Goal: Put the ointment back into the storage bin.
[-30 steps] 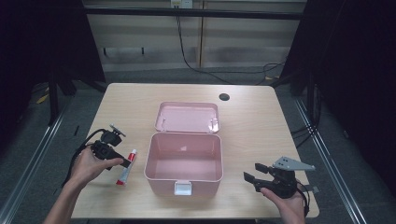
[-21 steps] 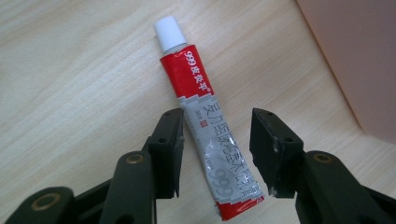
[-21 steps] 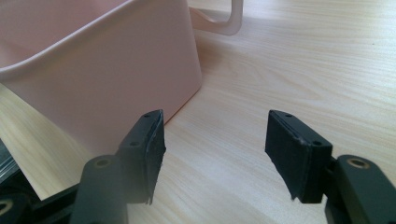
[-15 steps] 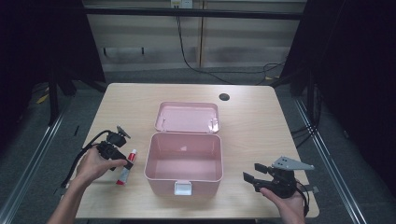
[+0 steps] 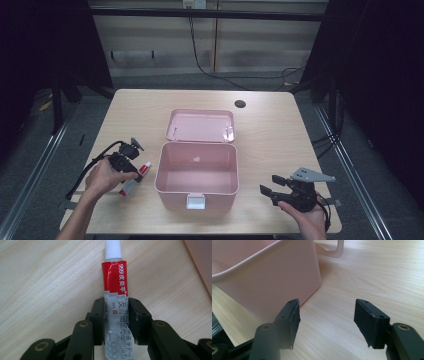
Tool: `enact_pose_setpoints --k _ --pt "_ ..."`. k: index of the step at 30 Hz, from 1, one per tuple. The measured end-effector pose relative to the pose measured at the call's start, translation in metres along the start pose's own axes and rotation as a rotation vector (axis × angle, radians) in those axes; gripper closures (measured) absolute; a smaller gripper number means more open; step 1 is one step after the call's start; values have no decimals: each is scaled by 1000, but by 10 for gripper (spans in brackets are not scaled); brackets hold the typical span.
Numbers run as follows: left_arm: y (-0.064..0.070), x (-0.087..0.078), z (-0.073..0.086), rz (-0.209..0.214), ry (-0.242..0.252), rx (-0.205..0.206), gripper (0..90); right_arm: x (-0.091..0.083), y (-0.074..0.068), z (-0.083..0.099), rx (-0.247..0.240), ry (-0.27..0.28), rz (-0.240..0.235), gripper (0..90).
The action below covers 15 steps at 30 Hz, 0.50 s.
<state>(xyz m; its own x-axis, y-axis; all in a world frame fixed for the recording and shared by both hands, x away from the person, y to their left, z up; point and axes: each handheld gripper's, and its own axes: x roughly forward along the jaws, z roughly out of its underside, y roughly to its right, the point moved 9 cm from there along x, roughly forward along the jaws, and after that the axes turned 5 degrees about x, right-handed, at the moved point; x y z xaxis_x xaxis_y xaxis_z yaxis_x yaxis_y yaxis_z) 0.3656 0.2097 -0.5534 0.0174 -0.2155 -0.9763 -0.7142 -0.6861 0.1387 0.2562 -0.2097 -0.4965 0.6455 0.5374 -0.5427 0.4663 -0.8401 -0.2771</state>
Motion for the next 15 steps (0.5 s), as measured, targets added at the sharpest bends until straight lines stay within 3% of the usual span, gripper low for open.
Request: enact_pose_setpoints --k 5,15 --pt "1 0 0 -26 -17 43 693 0 0 0 -2 -1 -4 375" --pt "2 0 1 -36 -25 51 710 1 -1 0 -1 -4 -10 374"
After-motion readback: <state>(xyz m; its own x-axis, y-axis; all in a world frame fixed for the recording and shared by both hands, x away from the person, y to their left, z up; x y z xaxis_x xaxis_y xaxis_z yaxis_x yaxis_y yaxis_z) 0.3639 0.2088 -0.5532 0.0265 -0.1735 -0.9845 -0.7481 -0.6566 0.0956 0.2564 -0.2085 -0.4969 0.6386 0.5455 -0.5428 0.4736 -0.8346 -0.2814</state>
